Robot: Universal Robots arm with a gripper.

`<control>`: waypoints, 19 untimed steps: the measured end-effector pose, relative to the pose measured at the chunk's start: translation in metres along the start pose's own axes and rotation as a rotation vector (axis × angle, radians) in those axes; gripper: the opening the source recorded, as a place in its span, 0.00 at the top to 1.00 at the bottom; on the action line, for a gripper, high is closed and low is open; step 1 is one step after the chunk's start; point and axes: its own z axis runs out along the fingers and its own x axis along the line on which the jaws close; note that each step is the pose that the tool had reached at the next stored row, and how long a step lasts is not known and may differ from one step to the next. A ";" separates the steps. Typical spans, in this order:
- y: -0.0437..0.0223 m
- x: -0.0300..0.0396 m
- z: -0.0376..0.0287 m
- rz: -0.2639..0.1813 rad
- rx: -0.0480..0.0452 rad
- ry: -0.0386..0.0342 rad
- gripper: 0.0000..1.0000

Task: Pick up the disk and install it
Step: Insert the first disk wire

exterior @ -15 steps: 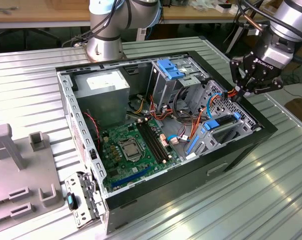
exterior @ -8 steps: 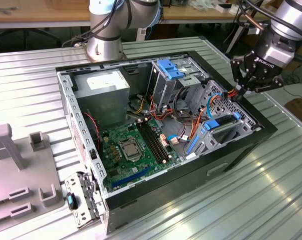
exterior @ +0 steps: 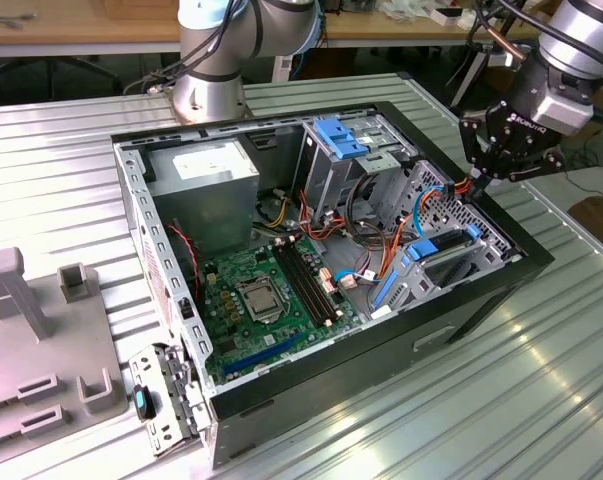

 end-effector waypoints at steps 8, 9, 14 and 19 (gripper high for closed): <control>-0.0034 -0.0039 -0.0061 -0.021 -0.0028 0.0052 0.89; -0.0035 -0.0040 -0.0061 -0.024 -0.0030 0.0052 0.89; -0.0039 -0.0043 -0.0061 -0.096 -0.0036 0.0023 0.89; -0.0041 -0.0045 -0.0060 -0.193 0.0225 0.0236 0.89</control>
